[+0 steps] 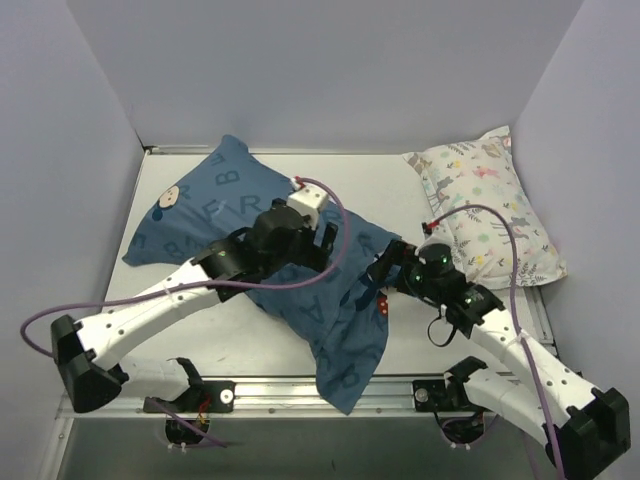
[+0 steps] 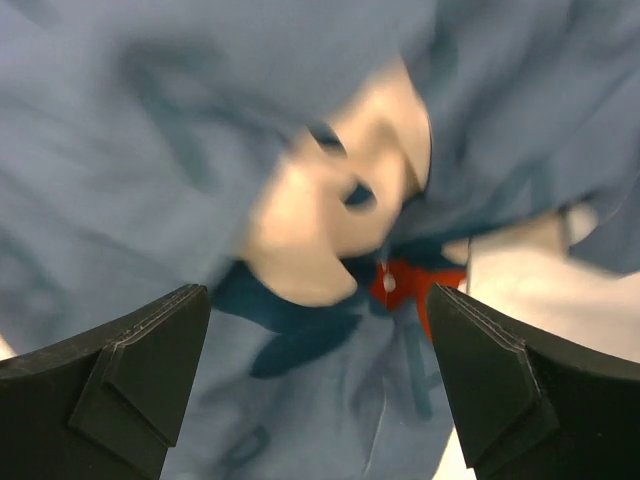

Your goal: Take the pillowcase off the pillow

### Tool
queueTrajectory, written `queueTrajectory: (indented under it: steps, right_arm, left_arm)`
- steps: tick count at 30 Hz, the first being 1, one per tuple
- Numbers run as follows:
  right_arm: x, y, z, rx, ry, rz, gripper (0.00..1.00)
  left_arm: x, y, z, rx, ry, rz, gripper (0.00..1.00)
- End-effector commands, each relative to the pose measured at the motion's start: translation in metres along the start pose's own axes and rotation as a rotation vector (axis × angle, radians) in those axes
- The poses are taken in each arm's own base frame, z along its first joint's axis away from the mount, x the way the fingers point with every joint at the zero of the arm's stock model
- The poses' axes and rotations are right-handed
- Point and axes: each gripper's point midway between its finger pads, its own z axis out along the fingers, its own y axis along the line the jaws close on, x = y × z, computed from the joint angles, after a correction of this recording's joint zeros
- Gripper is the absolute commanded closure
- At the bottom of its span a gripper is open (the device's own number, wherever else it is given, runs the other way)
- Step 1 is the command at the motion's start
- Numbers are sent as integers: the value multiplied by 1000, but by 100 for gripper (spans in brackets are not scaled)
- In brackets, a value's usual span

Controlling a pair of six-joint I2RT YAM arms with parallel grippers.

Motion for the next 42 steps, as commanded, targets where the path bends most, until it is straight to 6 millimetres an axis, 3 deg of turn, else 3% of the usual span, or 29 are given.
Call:
queueTrajectory:
  steps: [1,2,3,4,9,12,13,16,22,26,28,30,31,34,37,39,41,42]
  right_arm:
    - [34,18,18,-198,37,156,6]
    - [43,20,22,-232,48,184,5]
    - [34,35,24,-316,0,203,5]
    - [46,30,29,-317,21,237,4]
    - [61,32,51,-344,44,292,6]
    - [68,26,59,-318,59,322,36]
    - [68,22,61,-297,48,332,64]
    - [71,6,61,-225,26,353,94]
    - [65,-2,51,-187,-14,333,98]
    - [60,-4,44,-179,-27,324,100]
    - [58,-5,41,-173,-39,318,100]
    - [60,-9,39,-157,-36,308,100]
    - [59,-13,38,-136,-41,304,100]
    - [54,-21,35,-92,-63,277,100]
    - [52,-43,33,34,-79,230,100]
    - [55,-60,30,124,-63,194,100]
    - [56,-75,27,196,-64,180,100]
    - [55,-80,26,215,-68,181,100]
  left_arm:
    - [-12,-13,6,-55,-23,126,6]
    - [-10,-19,9,-48,-17,159,6]
    - [-8,-24,16,-56,-1,182,5]
    - [-5,-30,19,-50,9,201,5]
    - [21,-45,40,-56,97,277,5]
    - [30,-53,48,-56,132,311,5]
    - [33,-55,49,-55,142,321,5]
    - [39,-67,52,-41,160,356,4]
    - [54,-77,68,-55,201,419,3]
    - [54,-57,78,-226,190,459,3]
    - [46,-41,80,-343,163,480,8]
    - [40,-30,79,-429,145,504,18]
    - [33,-27,77,-455,128,507,37]
    - [12,-19,66,-525,75,495,68]
    - [-12,-6,49,-585,19,463,74]
    - [-24,12,42,-621,8,431,79]
    - [-23,29,45,-618,28,386,82]
    - [-26,54,43,-650,44,338,84]
